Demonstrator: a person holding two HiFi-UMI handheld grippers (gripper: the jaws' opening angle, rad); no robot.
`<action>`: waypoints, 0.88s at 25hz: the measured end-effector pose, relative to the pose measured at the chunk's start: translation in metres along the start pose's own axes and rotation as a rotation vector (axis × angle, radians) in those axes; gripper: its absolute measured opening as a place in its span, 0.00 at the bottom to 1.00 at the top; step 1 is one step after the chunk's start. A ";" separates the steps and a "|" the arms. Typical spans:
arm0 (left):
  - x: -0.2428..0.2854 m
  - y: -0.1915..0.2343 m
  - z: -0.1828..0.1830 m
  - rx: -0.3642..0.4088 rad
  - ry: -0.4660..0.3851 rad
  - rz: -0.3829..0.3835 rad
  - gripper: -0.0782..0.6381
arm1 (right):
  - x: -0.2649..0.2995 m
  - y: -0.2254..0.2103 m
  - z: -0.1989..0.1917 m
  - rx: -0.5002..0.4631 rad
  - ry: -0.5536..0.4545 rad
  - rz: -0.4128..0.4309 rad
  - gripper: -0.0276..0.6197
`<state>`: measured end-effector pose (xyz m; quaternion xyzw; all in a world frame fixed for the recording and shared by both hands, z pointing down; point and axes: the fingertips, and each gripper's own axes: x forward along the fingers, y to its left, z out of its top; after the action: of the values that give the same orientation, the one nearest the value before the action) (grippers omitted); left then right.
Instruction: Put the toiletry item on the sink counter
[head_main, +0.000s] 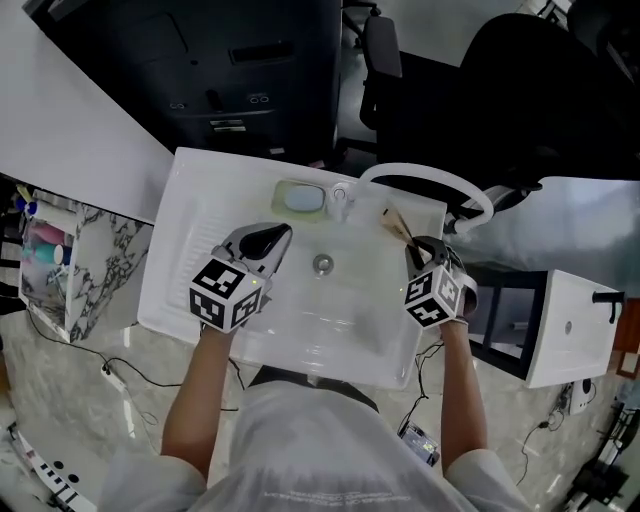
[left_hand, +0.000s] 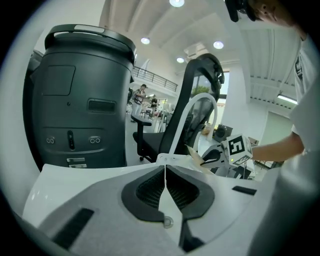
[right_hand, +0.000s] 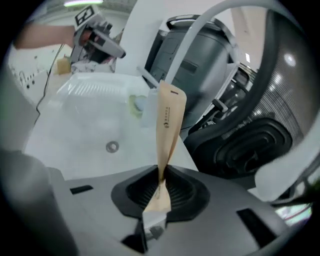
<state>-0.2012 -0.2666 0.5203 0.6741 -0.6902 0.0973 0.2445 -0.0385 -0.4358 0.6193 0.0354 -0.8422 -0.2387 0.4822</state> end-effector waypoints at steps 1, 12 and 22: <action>0.002 0.003 0.000 -0.002 0.000 -0.003 0.13 | 0.009 -0.002 -0.001 -0.090 0.040 -0.019 0.11; 0.007 0.040 -0.020 -0.038 0.038 0.008 0.13 | 0.075 -0.009 0.001 -0.301 0.169 0.013 0.12; 0.009 0.052 -0.035 -0.035 0.081 0.006 0.13 | 0.093 -0.018 0.000 -0.280 0.179 -0.003 0.15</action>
<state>-0.2442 -0.2546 0.5646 0.6631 -0.6834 0.1132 0.2836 -0.0911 -0.4787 0.6856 -0.0097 -0.7542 -0.3505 0.5553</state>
